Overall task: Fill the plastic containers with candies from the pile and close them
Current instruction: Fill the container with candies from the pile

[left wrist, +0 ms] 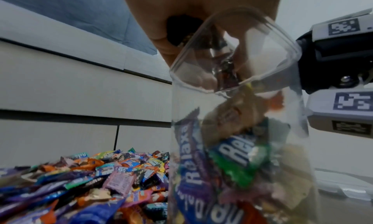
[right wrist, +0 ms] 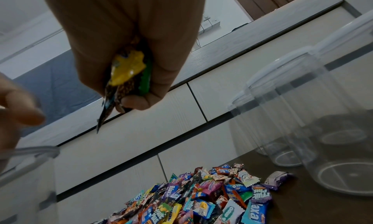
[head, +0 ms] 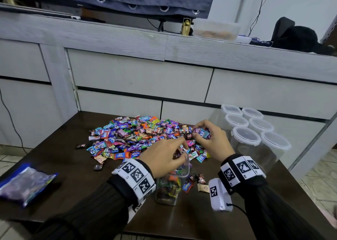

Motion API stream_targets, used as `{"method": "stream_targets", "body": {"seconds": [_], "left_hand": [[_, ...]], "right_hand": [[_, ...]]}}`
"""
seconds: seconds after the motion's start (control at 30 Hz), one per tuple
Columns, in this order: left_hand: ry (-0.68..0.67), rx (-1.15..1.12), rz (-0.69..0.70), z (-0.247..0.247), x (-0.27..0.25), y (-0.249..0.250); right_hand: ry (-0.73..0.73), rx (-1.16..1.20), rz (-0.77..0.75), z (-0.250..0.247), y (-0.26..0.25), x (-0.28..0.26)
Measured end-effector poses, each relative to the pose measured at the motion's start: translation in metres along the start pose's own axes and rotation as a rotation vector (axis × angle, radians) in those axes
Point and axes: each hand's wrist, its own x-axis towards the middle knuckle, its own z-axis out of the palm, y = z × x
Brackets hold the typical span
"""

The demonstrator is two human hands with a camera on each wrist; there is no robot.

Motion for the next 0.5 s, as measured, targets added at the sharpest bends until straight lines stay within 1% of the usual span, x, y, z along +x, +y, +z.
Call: {"method": "stream_targets", "body": {"seconds": [0.07,0.17,0.27,0.37,0.43,0.5], "left_hand": [[-0.005,-0.02,-0.037,0.002,0.001,-0.001],[-0.034,0.019,-0.049,0.005,0.005,0.001],[-0.019,0.004,-0.087,0.008,0.011,0.004],[0.069,-0.176,-0.099,0.01,0.018,0.008],[0.126,-0.361,-0.101,0.011,0.018,0.011],[0.181,-0.559,-0.142,0.01,0.017,0.014]], "right_hand": [[0.008,0.005,0.001,0.0,0.0,0.0],[0.008,0.002,0.001,0.0,-0.001,0.0],[0.006,0.0,-0.001,0.001,-0.001,-0.001],[0.0,-0.002,-0.001,0.0,-0.002,-0.002],[-0.001,0.002,0.0,-0.001,-0.002,-0.003],[0.004,0.01,-0.001,-0.002,-0.003,-0.004]]}}
